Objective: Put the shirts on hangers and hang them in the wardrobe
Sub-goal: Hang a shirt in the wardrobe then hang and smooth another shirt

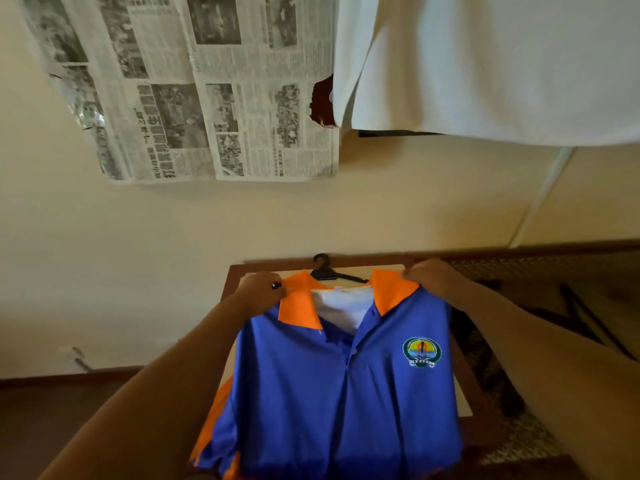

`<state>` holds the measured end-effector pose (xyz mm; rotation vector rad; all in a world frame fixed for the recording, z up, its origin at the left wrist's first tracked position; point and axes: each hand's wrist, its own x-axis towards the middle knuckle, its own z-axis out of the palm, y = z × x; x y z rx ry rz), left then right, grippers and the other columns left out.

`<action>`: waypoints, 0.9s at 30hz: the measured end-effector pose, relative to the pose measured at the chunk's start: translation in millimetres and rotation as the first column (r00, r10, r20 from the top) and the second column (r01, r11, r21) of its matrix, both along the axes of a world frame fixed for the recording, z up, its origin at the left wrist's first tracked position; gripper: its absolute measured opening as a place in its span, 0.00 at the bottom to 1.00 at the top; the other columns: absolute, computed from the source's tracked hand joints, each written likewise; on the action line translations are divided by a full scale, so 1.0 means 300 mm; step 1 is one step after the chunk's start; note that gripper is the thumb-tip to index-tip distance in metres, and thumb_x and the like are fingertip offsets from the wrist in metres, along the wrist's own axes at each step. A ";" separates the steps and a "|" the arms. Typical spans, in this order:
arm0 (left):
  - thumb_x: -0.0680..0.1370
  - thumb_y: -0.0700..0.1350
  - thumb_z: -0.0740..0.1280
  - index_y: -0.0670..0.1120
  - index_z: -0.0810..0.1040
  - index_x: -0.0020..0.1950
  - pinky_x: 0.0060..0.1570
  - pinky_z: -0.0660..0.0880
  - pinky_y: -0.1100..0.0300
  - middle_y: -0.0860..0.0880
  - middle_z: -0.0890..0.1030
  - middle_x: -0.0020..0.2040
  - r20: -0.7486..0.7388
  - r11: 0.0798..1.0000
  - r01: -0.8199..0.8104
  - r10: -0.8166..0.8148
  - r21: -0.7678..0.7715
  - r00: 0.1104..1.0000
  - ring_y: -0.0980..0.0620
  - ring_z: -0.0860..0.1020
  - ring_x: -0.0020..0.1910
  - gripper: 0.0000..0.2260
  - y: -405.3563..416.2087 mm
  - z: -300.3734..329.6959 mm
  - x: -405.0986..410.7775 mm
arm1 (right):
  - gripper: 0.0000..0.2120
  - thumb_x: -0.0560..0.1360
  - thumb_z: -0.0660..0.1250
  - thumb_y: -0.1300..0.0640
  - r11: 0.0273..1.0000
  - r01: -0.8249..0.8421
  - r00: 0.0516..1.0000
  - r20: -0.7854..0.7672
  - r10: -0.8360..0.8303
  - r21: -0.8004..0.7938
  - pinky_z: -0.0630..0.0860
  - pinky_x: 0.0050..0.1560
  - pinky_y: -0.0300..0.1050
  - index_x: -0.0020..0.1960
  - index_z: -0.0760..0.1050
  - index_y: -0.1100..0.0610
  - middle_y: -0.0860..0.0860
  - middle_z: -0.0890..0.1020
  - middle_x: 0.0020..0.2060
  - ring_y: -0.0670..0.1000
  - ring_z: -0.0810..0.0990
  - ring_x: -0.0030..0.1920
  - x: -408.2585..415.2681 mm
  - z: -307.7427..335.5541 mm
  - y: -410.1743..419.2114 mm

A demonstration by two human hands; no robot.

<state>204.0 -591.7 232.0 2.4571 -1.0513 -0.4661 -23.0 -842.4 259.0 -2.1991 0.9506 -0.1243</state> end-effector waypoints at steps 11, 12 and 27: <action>0.77 0.38 0.64 0.38 0.80 0.48 0.45 0.66 0.60 0.41 0.80 0.49 -0.091 0.983 -0.154 0.164 0.103 0.982 0.44 0.75 0.48 0.06 -0.278 -0.262 0.258 | 0.11 0.75 0.66 0.67 0.996 0.024 0.993 -0.118 -0.013 0.089 0.63 0.28 0.39 0.35 0.74 0.60 0.55 0.75 0.32 0.49 0.71 0.33 0.338 -0.279 -0.332; 0.77 0.39 0.65 0.40 0.79 0.48 0.45 0.66 0.60 0.42 0.80 0.48 -0.077 0.979 -0.177 0.185 0.103 0.980 0.46 0.74 0.46 0.05 -0.295 -0.281 0.274 | 0.14 0.75 0.66 0.67 0.996 0.007 0.993 -0.122 0.003 0.086 0.60 0.26 0.38 0.32 0.70 0.57 0.52 0.72 0.30 0.47 0.69 0.30 0.361 -0.293 -0.353; 0.79 0.48 0.64 0.44 0.78 0.45 0.36 0.70 0.56 0.46 0.79 0.41 -0.010 0.942 -0.281 0.288 0.182 0.958 0.48 0.75 0.39 0.09 -0.421 -0.468 0.522 | 0.08 0.74 0.69 0.59 0.983 -0.142 0.967 -0.230 0.112 -0.117 0.69 0.41 0.44 0.37 0.76 0.59 0.54 0.78 0.35 0.54 0.76 0.40 0.637 -0.512 -0.505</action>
